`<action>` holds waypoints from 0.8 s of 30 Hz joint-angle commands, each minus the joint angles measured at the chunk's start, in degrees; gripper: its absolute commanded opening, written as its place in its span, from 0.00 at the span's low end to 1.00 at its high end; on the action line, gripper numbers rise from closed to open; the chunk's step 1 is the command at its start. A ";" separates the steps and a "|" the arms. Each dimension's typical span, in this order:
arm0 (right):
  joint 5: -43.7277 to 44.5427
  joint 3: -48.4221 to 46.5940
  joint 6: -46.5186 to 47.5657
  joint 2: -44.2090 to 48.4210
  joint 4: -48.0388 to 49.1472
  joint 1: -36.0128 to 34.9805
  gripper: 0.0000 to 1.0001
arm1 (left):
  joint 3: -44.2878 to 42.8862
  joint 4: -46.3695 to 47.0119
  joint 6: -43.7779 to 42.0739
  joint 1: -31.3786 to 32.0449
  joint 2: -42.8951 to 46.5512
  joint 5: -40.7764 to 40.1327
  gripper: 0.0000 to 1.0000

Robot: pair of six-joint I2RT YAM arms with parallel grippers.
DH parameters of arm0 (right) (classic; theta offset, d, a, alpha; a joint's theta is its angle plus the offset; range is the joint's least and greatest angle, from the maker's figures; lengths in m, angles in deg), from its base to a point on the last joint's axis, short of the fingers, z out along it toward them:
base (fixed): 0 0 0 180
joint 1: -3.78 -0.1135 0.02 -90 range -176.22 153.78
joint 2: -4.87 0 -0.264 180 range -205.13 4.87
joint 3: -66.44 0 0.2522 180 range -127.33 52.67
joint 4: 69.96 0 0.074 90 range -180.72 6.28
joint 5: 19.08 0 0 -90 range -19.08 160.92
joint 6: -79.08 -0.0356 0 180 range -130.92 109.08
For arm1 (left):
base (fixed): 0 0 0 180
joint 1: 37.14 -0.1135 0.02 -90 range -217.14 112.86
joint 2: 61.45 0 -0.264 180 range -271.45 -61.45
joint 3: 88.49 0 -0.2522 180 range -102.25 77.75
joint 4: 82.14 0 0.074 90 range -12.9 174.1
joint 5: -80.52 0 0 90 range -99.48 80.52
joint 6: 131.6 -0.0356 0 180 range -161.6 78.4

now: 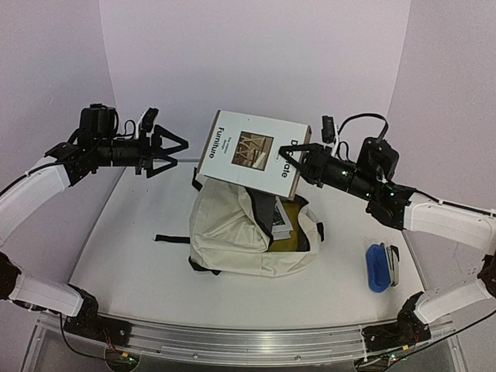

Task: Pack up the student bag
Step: Pick up the book from the center of the board, then place the book in the student bag.

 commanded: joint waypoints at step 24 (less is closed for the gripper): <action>39.39 -10.95 16.86 11.95 -48.54 9.29 0.27 | -18.77 -1.58 -0.86 13.17 -34.45 -5.23 0.91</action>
